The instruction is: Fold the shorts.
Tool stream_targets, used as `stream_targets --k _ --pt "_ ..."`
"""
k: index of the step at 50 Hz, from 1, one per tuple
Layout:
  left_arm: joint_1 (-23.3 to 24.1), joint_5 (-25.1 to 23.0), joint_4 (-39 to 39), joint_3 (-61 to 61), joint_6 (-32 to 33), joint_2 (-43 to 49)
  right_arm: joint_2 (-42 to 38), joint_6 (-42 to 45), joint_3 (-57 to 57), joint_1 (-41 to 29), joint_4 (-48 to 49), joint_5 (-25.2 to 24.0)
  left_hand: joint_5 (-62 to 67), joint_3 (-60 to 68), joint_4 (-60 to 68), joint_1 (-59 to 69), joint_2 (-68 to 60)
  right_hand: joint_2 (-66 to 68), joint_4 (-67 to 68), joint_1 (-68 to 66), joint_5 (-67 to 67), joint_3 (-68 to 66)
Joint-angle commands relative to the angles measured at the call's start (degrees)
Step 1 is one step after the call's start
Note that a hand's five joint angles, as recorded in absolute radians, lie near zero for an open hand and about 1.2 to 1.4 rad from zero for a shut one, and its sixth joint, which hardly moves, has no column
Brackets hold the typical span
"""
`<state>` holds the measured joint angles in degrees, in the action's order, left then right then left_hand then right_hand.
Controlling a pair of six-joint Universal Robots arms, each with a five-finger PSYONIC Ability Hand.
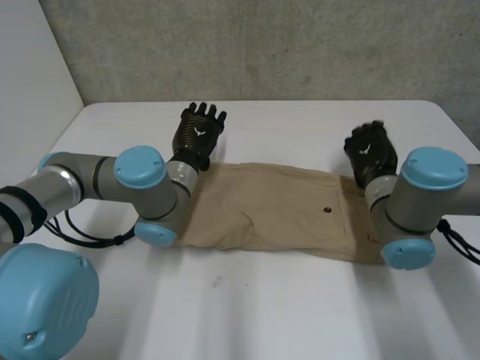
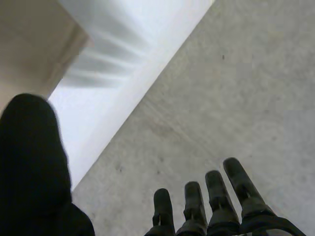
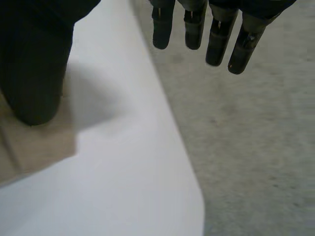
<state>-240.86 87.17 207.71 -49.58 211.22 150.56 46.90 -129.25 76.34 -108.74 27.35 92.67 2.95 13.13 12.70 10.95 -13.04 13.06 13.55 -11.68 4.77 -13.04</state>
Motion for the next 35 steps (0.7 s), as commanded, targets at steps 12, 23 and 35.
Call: stream_targets --k 12,23,35 --pt "0.7 6.9 0.5 -35.0 -9.4 -32.5 23.0 -29.1 15.5 4.0 -25.6 -7.3 -2.9 -3.1 -2.7 -1.0 3.0 -3.1 -3.5 1.7 -4.8 3.0" --pt "1.1 6.8 -1.5 -49.7 -19.6 -39.9 24.3 -33.3 29.5 9.6 -18.8 -12.7 -2.9 -3.1 -2.7 -0.9 3.0 9.4 8.9 -10.8 7.7 -9.4" --pt "1.0 7.0 -1.5 -51.1 -19.8 -39.5 20.3 -31.5 28.3 12.9 -13.9 -13.0 -2.9 -3.1 -2.7 -0.9 3.0 66.9 66.5 -68.3 65.2 -67.0"
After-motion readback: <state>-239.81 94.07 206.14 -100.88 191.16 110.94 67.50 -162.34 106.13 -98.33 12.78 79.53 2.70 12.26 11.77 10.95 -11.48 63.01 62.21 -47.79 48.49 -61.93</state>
